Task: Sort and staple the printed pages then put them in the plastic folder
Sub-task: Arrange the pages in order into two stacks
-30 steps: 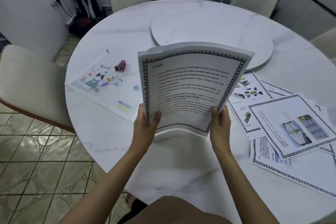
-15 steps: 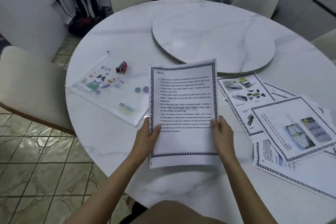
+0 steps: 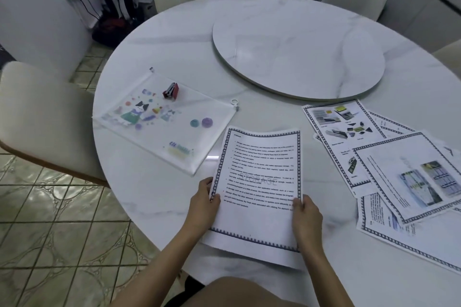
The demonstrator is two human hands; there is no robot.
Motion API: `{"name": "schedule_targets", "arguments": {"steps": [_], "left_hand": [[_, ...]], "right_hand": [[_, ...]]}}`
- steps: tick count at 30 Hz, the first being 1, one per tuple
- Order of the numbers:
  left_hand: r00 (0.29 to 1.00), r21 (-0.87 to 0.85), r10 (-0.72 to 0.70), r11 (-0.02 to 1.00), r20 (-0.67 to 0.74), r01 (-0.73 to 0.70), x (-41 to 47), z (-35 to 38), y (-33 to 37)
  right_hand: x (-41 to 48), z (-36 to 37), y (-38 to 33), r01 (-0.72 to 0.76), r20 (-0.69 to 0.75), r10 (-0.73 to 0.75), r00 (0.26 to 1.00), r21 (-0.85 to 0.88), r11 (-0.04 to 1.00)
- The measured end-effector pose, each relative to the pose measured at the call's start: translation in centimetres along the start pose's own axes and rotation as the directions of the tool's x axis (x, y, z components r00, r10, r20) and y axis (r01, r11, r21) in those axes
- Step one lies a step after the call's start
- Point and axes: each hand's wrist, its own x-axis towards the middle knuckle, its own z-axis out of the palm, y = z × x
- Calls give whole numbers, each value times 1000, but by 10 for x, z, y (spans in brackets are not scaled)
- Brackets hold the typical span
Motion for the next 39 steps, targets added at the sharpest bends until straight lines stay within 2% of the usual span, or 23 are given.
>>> {"name": "schedule_targets", "arguments": {"steps": [6,14,20,28,33,39], "left_hand": [[1000,11,14,1000,28,-15,6,-9,-2],[999,-59,-18,998,30,20,34,-33,-7],[999,-42,-20,999,31,22,55,-54,-7],[996,110,81,990,23,-83,67,-73,-4],[995,124,93,987,47,-98,60,-74,-4],[991,215,130,969,-28,-121,58,-79,-18]], "right_hand": [[-4,7,-6,-28,-45,27,999,-19,999],[-1,30,-24,-45,-53,47,997,25,999],[4,49,-39,-26,-51,28,998,56,998],[9,68,-48,-19,-38,22,999,80,997],[10,67,-50,26,-74,-21,997,72,997],[24,53,-41,47,-88,-47,995,-5,999]]}}
